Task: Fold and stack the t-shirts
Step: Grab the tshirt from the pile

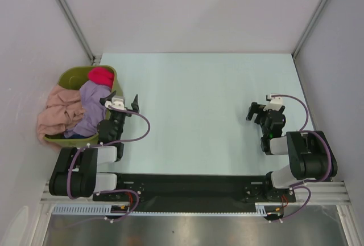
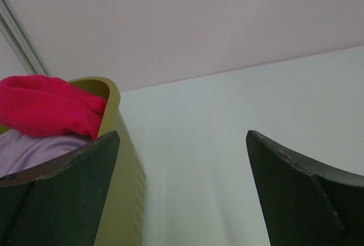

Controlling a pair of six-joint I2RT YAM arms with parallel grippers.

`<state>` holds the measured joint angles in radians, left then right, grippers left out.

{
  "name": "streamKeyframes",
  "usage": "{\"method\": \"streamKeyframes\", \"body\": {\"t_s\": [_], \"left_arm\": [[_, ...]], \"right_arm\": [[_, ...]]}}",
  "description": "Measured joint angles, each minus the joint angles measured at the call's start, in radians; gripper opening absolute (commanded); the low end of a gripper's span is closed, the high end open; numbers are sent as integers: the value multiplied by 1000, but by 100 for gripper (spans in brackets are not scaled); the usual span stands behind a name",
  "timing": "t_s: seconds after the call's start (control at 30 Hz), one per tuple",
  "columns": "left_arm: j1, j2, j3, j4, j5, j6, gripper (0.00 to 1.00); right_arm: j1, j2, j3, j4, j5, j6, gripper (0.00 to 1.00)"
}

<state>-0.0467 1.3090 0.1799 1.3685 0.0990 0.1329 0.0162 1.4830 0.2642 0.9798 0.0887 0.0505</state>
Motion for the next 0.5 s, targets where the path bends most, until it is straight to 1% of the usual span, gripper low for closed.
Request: {"method": "streamKeyframes", "body": {"t_s": [0.27, 0.33, 0.37, 0.43, 0.5], "left_arm": [[0, -3, -1, -2, 3, 1, 100], [0, -42, -2, -52, 42, 10, 100], [1, -79, 3, -119, 71, 17, 100], [1, -192, 32, -331, 180, 54, 100], [0, -272, 114, -558, 317, 99, 100]], "right_arm": [[-5, 0, 0, 0, -3, 0, 100], [-5, 0, 0, 0, -3, 0, 100], [-5, 0, 0, 0, -4, -1, 100], [-5, -12, 3, -20, -9, -5, 100], [0, -78, 46, -161, -5, -8, 100]]}}
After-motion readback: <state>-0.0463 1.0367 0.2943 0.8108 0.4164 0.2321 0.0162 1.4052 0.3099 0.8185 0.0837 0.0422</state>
